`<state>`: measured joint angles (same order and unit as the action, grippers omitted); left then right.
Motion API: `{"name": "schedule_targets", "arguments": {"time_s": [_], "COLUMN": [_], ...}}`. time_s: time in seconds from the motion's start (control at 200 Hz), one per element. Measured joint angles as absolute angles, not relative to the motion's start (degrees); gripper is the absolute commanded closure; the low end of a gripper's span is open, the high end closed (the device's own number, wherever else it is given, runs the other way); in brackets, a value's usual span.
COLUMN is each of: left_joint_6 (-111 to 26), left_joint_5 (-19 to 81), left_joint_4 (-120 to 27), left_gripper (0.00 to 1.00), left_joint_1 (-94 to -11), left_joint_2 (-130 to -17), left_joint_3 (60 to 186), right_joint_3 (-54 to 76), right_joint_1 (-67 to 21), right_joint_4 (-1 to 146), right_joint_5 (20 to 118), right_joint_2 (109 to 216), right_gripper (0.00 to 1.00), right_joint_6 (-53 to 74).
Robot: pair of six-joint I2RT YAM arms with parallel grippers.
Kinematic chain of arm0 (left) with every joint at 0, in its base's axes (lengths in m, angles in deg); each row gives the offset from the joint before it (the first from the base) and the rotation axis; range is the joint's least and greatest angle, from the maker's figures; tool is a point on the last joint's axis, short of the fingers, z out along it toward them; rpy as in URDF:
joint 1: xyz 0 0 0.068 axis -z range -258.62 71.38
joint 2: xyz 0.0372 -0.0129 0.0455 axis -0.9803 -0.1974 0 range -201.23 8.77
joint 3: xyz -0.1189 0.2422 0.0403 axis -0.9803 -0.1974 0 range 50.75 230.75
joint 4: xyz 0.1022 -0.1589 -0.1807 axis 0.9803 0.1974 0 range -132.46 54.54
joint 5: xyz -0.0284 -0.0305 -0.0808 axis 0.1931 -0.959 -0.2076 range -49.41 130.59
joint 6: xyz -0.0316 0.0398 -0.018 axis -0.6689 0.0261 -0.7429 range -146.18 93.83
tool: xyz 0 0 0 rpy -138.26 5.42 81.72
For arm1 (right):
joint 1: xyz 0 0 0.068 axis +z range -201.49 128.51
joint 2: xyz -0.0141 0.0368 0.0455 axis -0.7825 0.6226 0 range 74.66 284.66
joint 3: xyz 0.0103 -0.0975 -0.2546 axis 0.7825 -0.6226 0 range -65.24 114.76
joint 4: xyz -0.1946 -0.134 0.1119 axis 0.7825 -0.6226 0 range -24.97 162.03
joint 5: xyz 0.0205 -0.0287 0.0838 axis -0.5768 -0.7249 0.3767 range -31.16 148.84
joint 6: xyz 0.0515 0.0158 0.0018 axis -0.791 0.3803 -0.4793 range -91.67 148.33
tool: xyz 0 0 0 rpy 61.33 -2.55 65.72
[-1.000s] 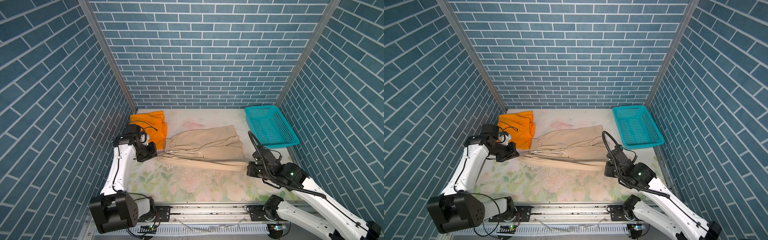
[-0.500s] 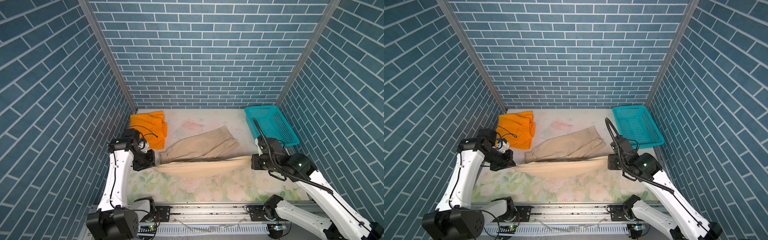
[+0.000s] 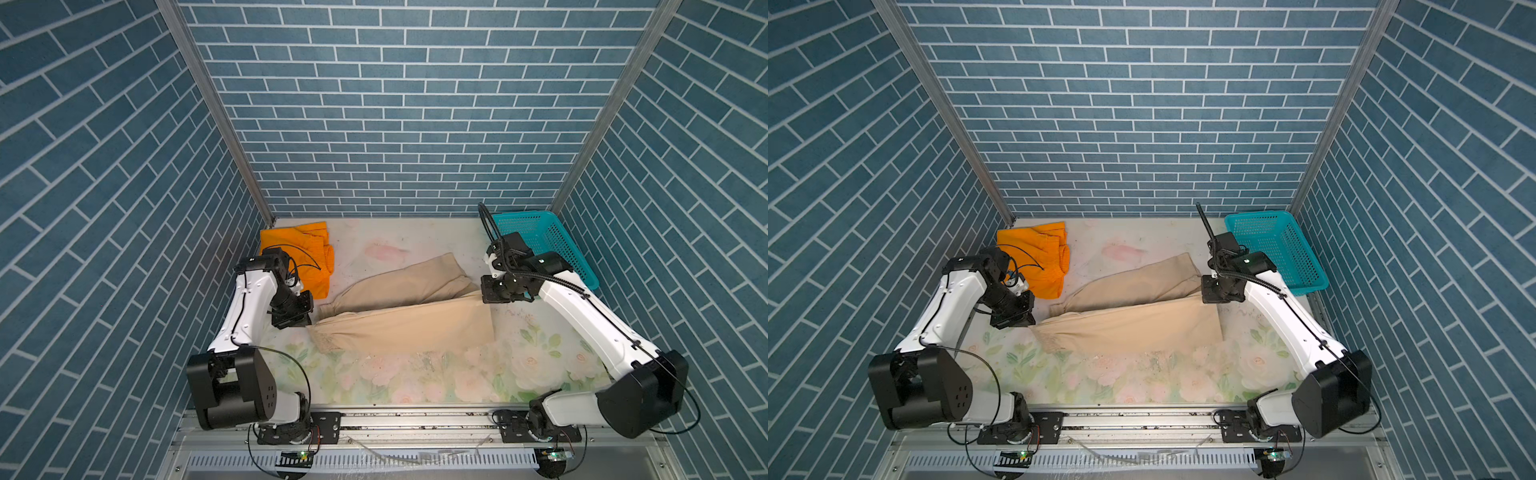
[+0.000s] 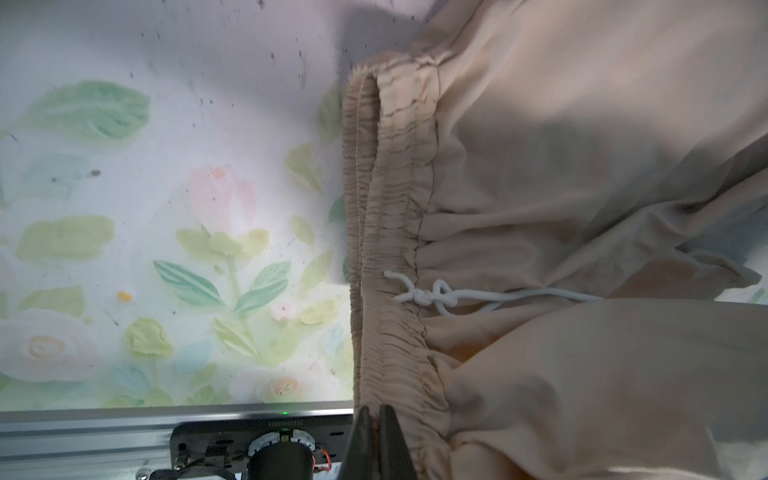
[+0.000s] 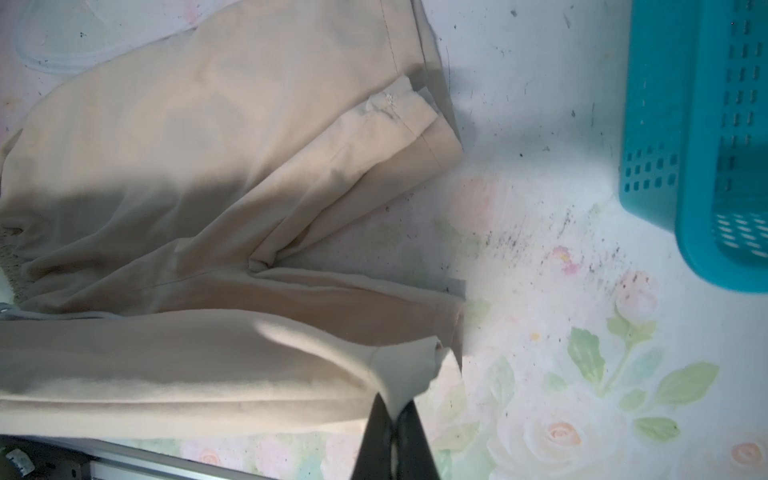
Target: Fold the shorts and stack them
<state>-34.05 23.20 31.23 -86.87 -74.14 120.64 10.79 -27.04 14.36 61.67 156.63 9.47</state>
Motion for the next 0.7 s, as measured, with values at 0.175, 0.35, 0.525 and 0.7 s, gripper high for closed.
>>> {"name": "schedule_targets", "arguments": {"time_s": [0.175, 0.35, 0.525, 0.7], "left_joint_6": [-34.01, -33.92, -33.97, -34.10], "left_joint_5": [23.25, 23.94, 25.23, 25.10], "left_joint_4": [28.02, 26.19, 24.13, 21.29], "left_gripper": [1.00, 0.99, 1.00, 1.00], "left_joint_1": [-86.56, -86.26, -83.96, -80.25], "left_joint_2": [-77.35, -82.12, -85.90, -86.82], "left_joint_3": [121.69, 122.96, 125.01, 125.19], "right_joint_3": [15.07, 18.18, 19.44, 21.32], "right_joint_1": [-28.68, -29.45, -29.93, -30.67], "right_joint_4": [14.82, 14.91, 15.06, 14.75], "right_joint_5": [62.94, 64.14, 64.18, 64.05], "right_joint_2": [162.29, 165.49, 168.61, 170.45], "right_gripper": [1.00, 1.00, 1.00, 1.00], "right_joint_6": [11.92, 13.50, 14.63, 15.33]}}
